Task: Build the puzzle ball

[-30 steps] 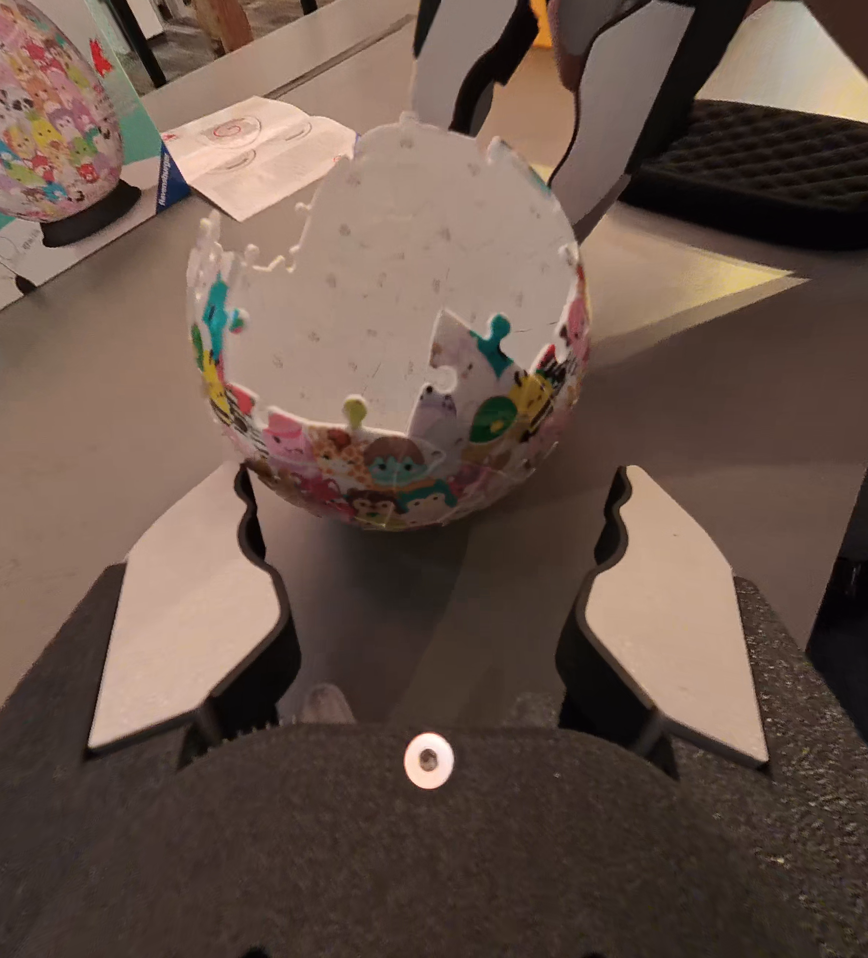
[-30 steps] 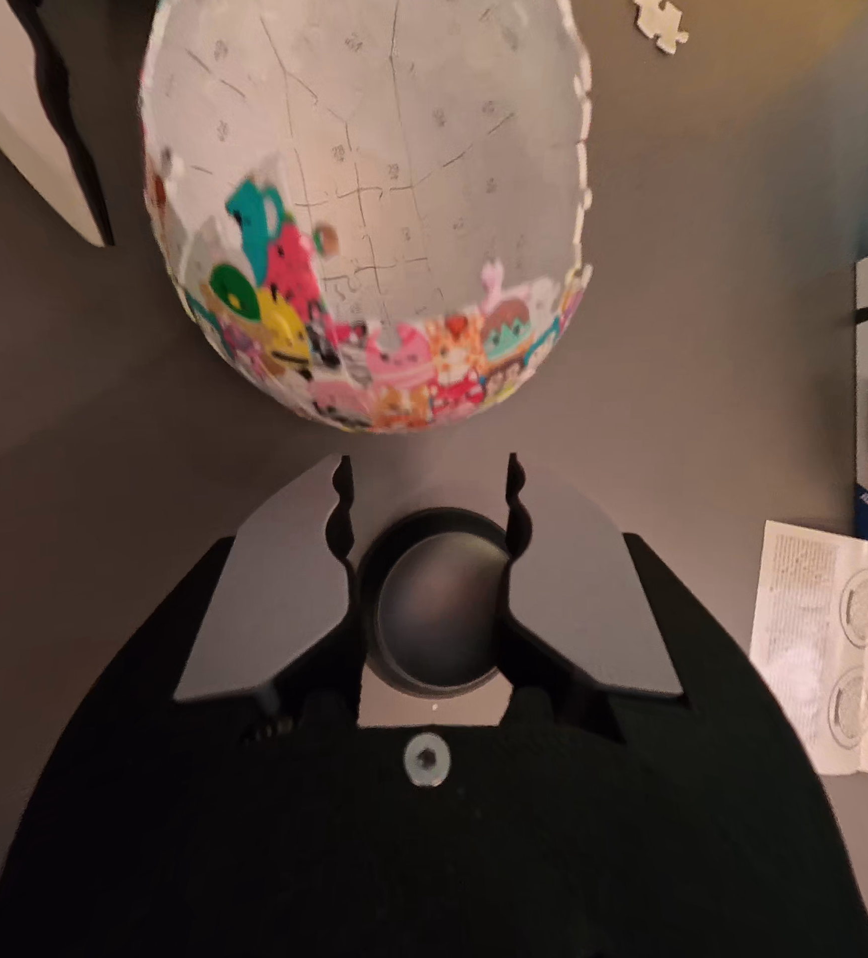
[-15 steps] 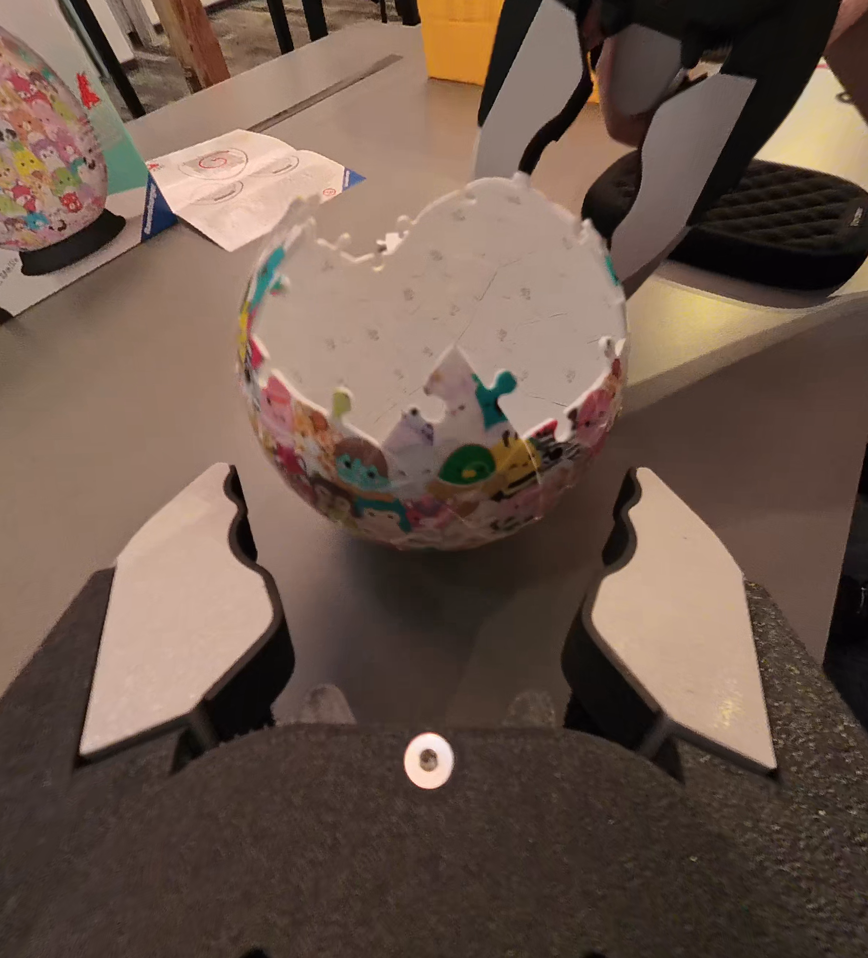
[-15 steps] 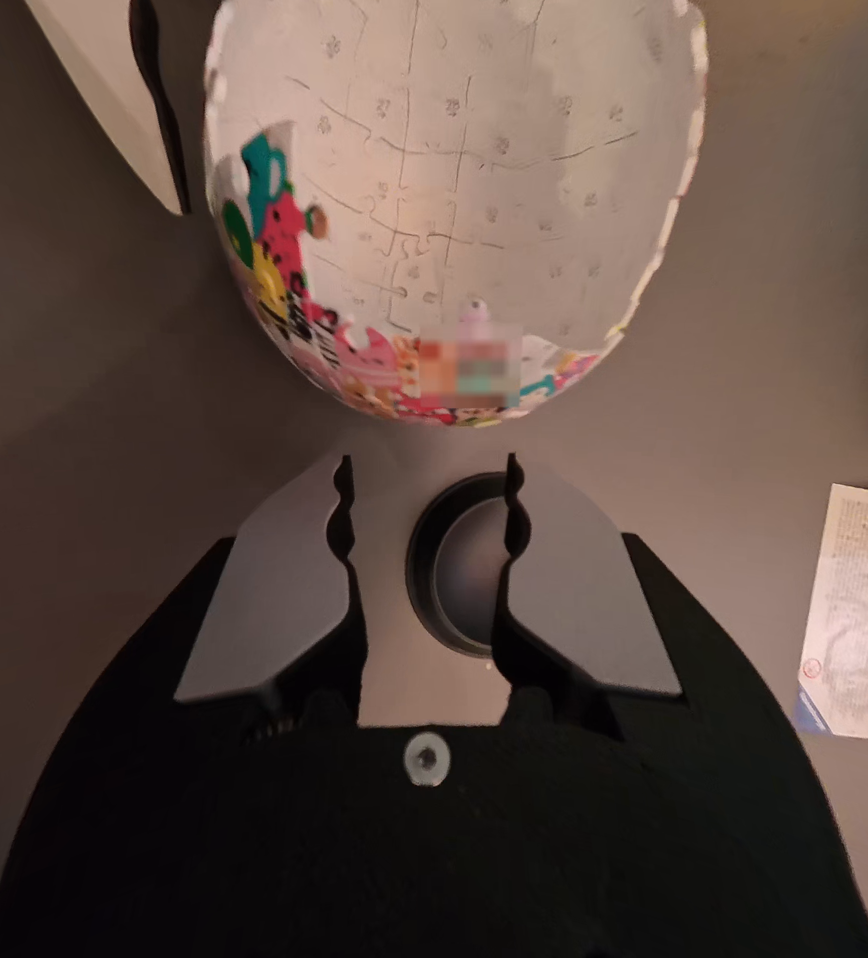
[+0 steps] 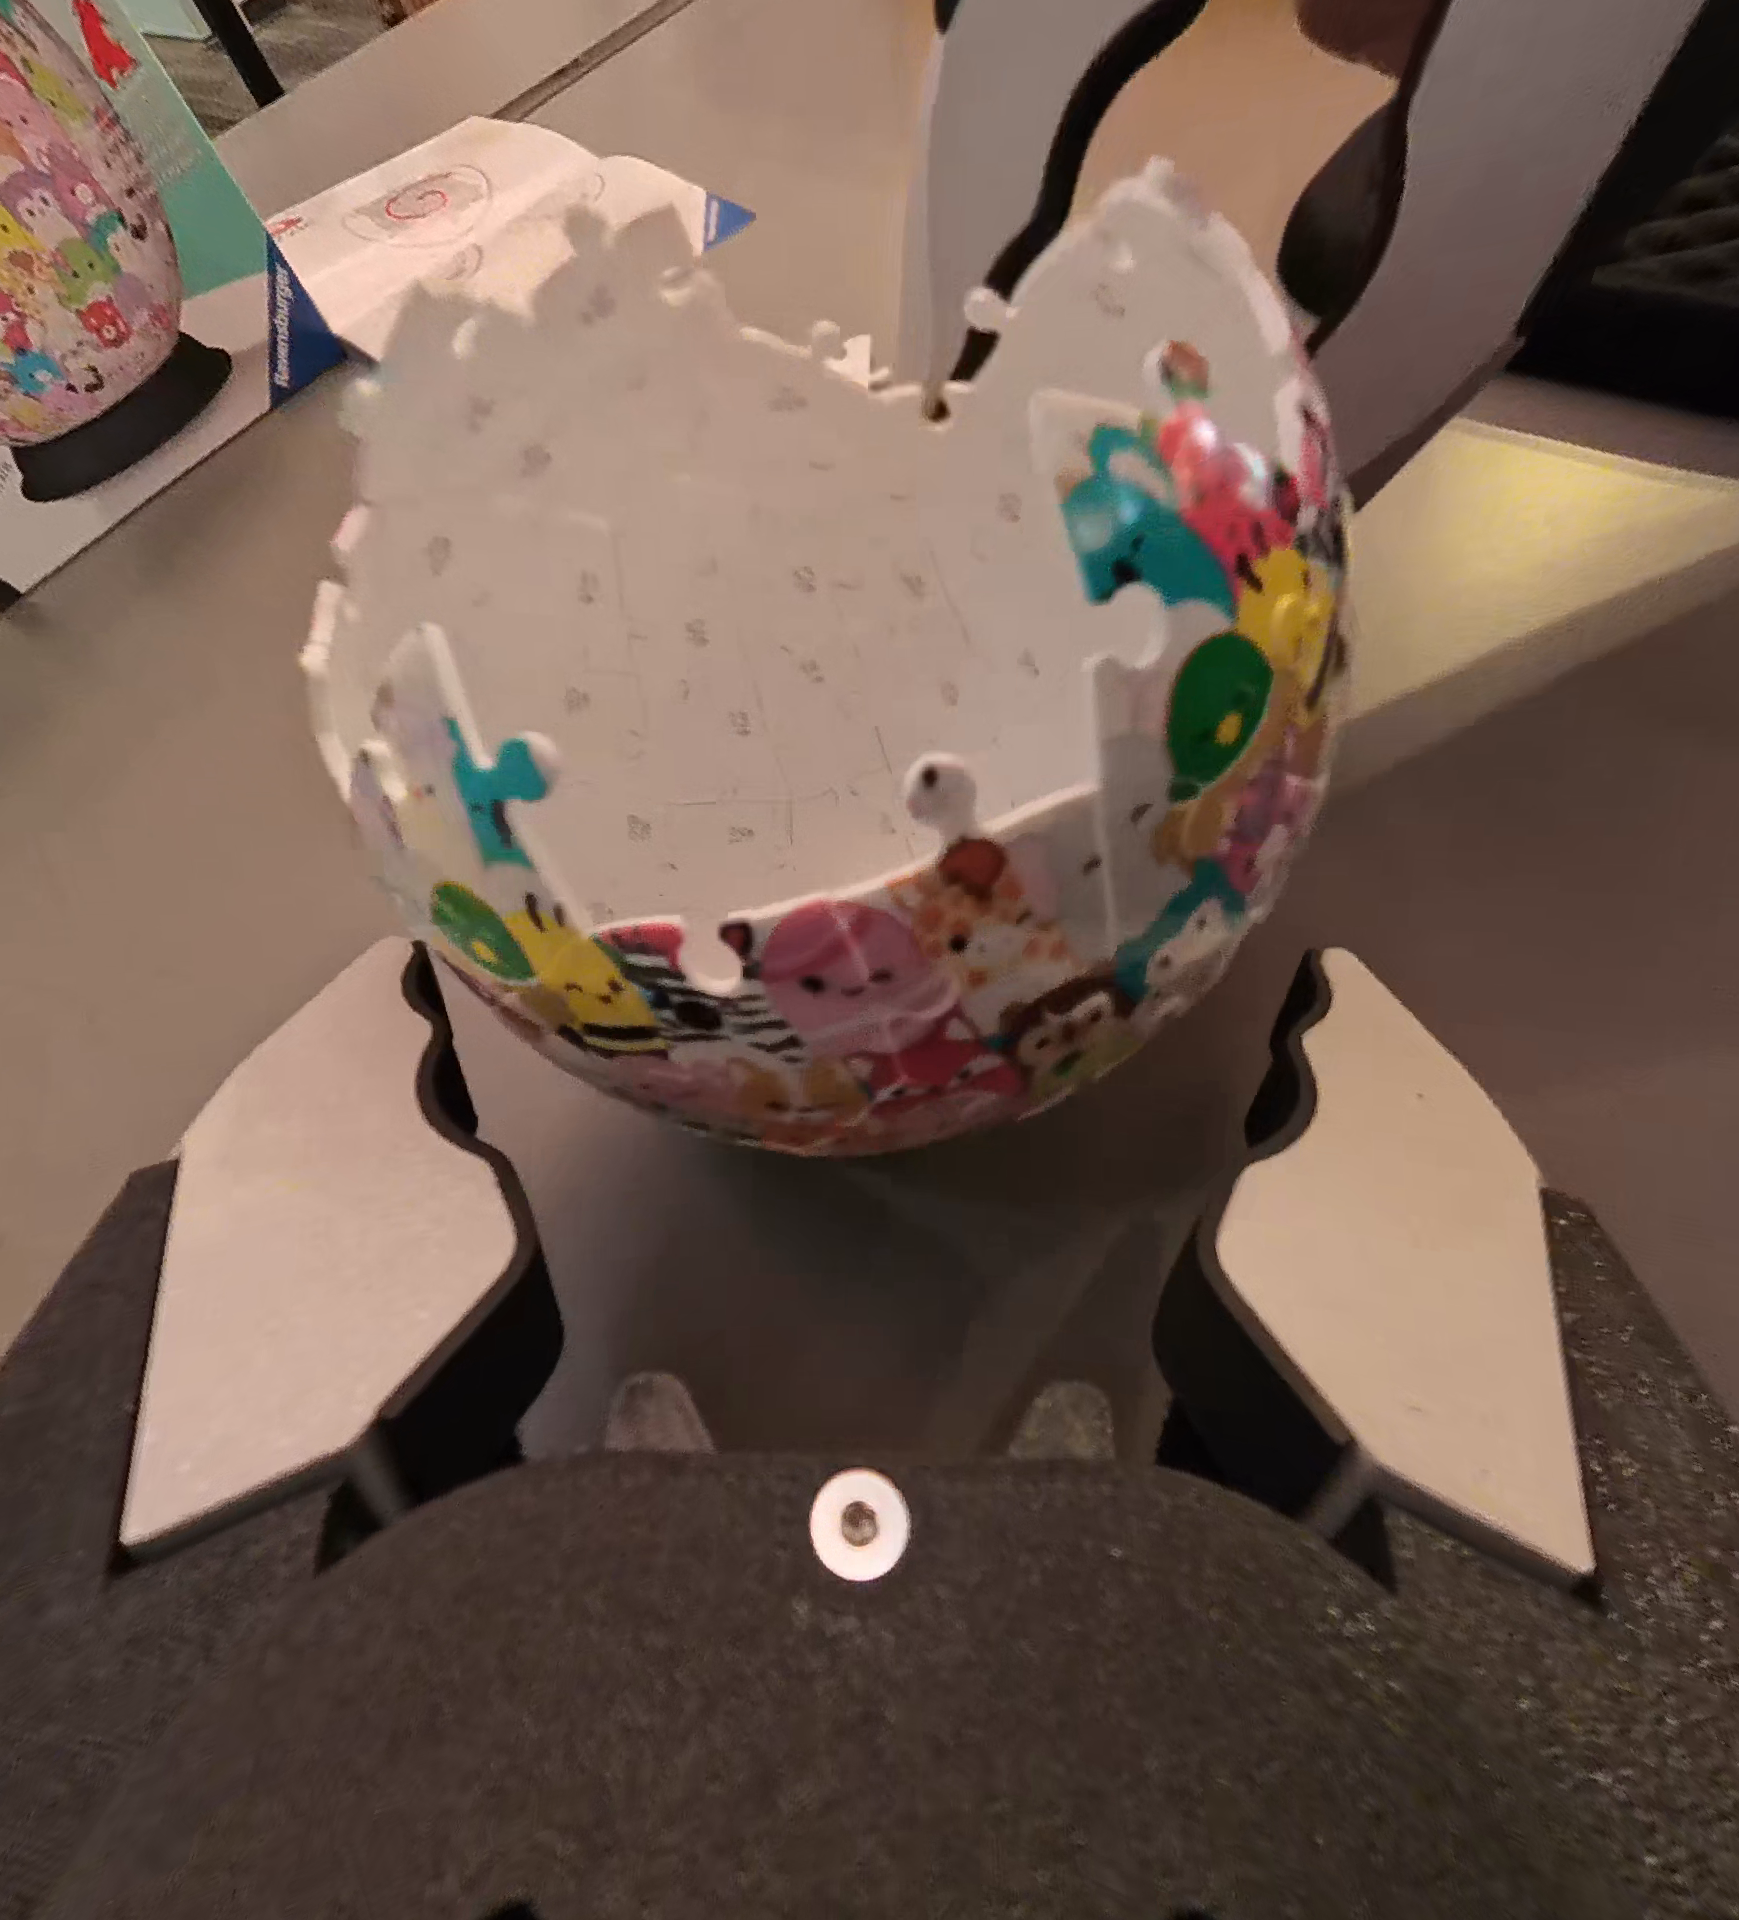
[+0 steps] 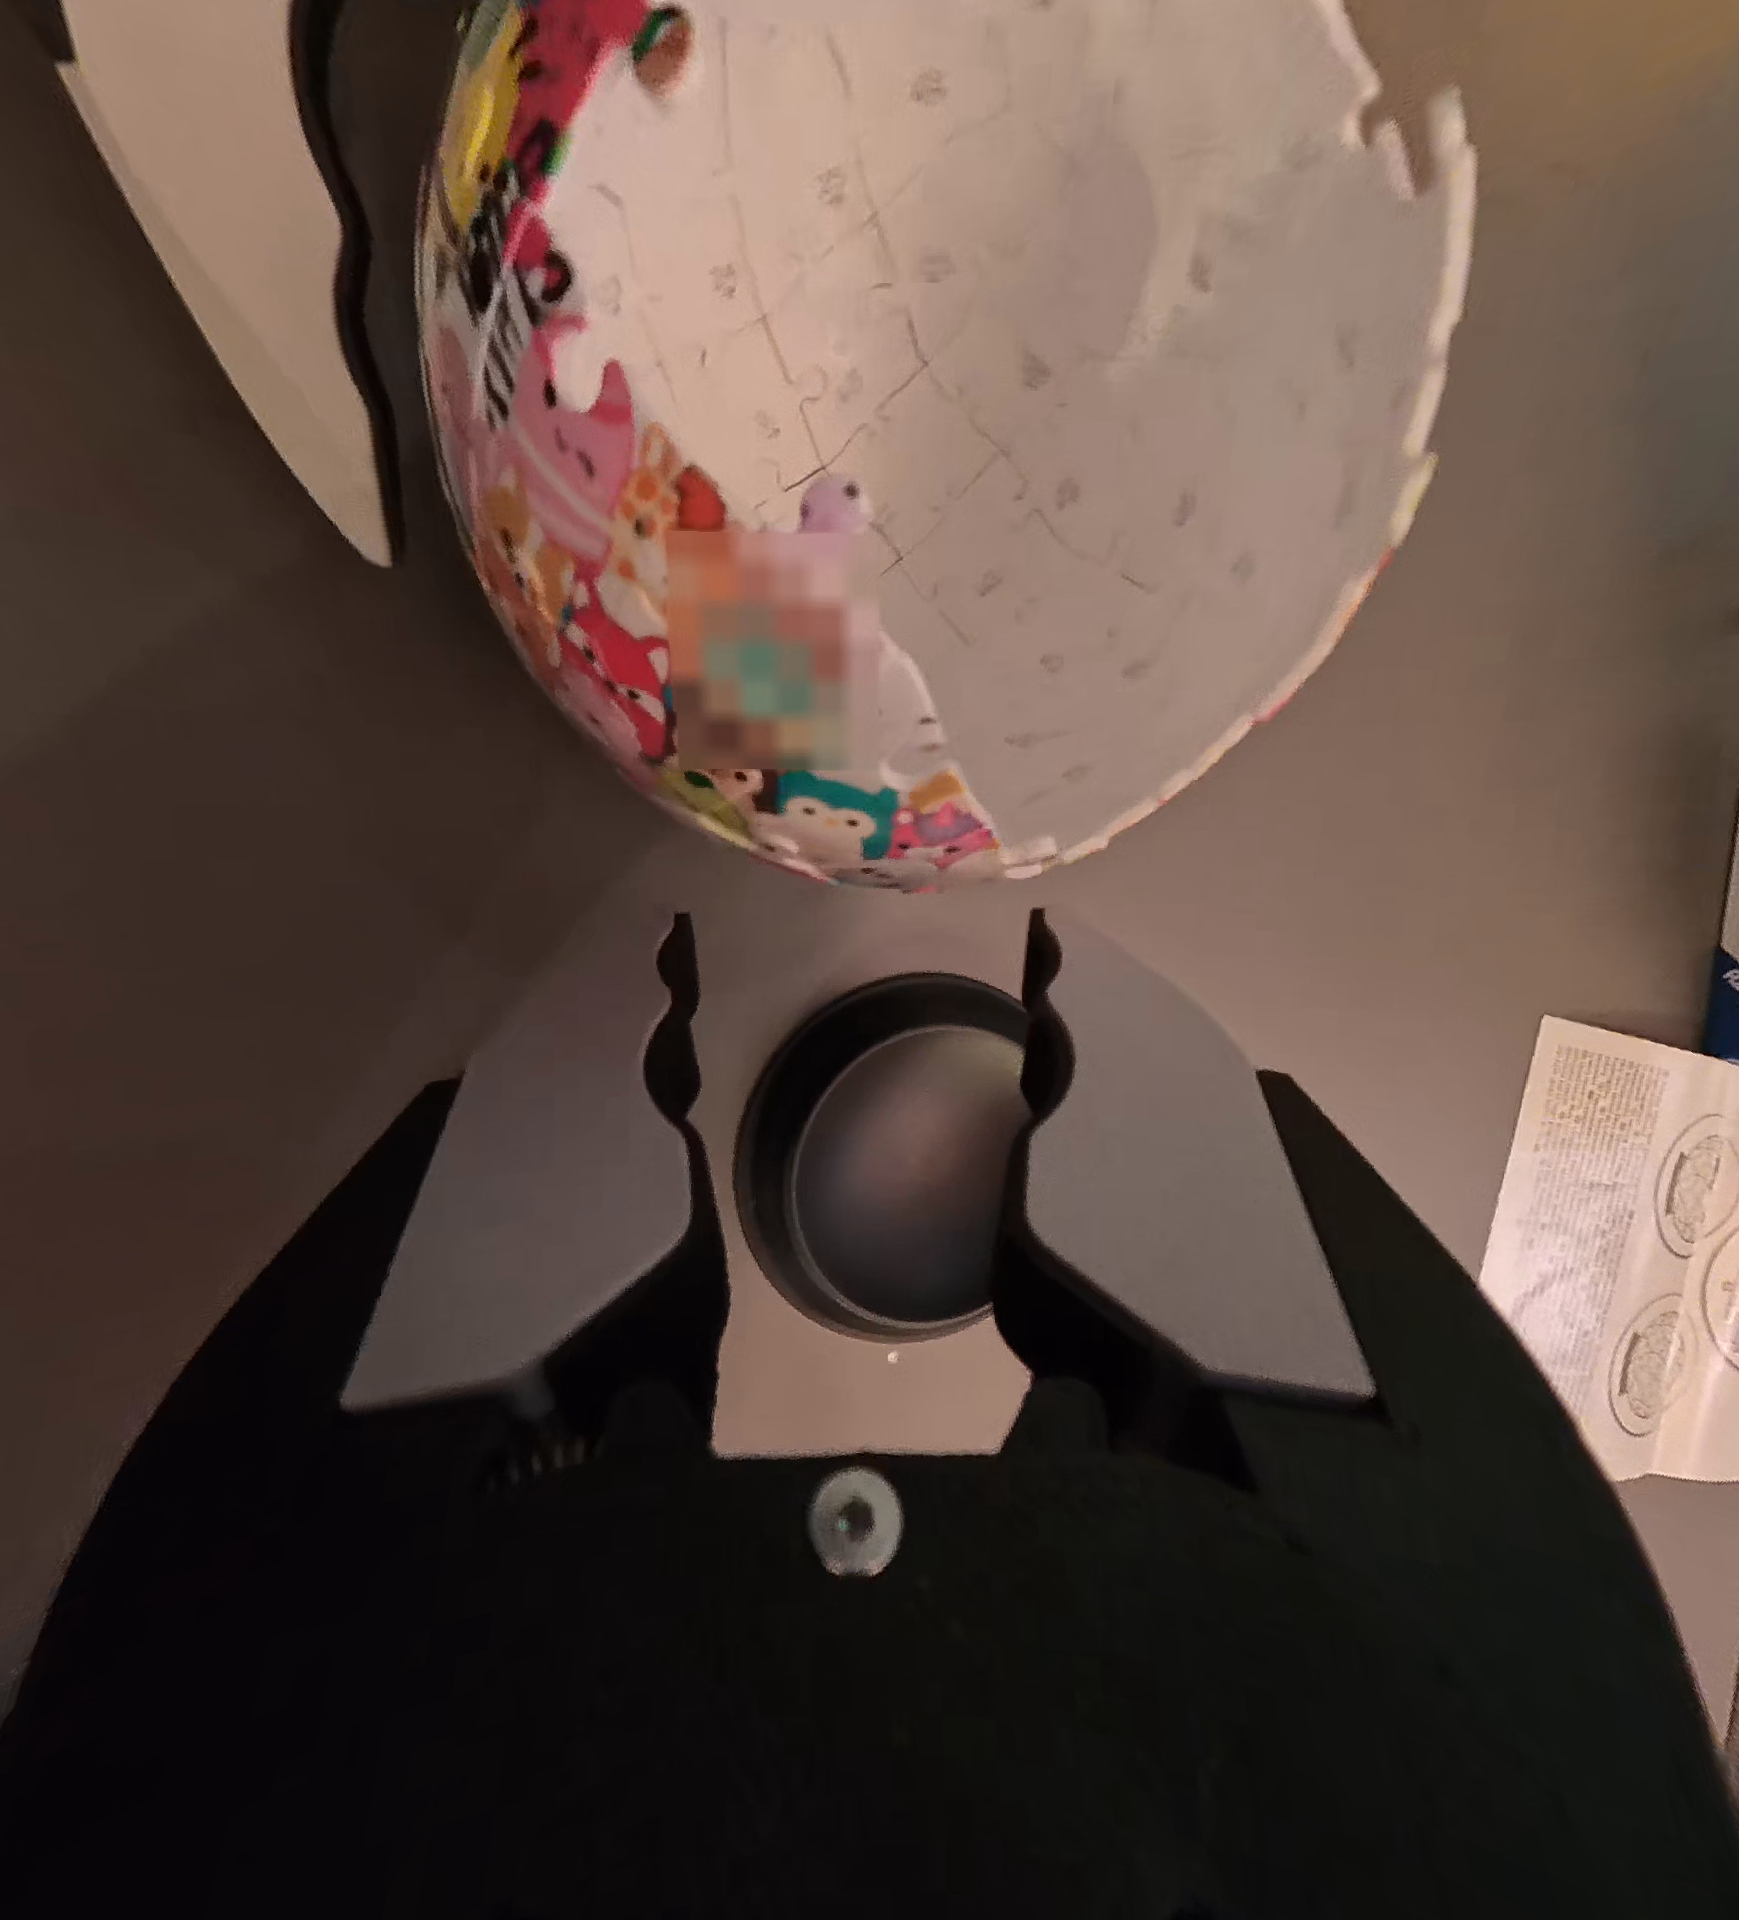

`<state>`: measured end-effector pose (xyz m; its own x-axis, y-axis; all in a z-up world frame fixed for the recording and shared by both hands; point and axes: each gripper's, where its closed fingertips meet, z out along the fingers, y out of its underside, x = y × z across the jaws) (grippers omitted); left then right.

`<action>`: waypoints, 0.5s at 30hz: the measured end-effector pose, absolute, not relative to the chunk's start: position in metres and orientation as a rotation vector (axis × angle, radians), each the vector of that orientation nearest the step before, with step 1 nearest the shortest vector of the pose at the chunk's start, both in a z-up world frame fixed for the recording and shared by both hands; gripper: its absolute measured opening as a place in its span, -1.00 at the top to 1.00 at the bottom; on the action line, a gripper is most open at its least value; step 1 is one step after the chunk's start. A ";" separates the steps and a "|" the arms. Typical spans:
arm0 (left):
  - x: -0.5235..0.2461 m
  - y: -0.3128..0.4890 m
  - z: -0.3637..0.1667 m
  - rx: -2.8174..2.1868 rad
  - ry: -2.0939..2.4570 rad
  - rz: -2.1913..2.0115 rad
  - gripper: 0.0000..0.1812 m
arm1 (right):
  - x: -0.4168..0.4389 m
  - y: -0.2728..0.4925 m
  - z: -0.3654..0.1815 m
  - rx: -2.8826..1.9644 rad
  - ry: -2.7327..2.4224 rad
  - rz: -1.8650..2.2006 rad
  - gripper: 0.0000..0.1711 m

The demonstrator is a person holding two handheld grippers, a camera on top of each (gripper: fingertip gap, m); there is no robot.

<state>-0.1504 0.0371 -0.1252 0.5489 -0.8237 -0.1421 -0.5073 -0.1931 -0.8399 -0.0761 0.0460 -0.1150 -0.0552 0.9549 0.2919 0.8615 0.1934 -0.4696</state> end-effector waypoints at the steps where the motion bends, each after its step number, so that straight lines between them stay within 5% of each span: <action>1: -0.150 0.040 -0.124 -1.851 1.082 -0.421 -0.59 | -0.076 0.046 -0.116 -1.694 -1.944 0.221 0.28; 15: -0.133 0.046 -0.123 -1.735 1.184 -0.328 -0.54 | -0.070 0.044 -0.130 -1.752 -1.932 0.292 0.29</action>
<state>-0.1326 0.0456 -0.1227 0.4899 -0.8252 -0.2813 -0.5631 -0.0532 -0.8247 -0.0699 0.0437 -0.1302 -0.0362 0.9736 0.2254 0.8634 0.1440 -0.4835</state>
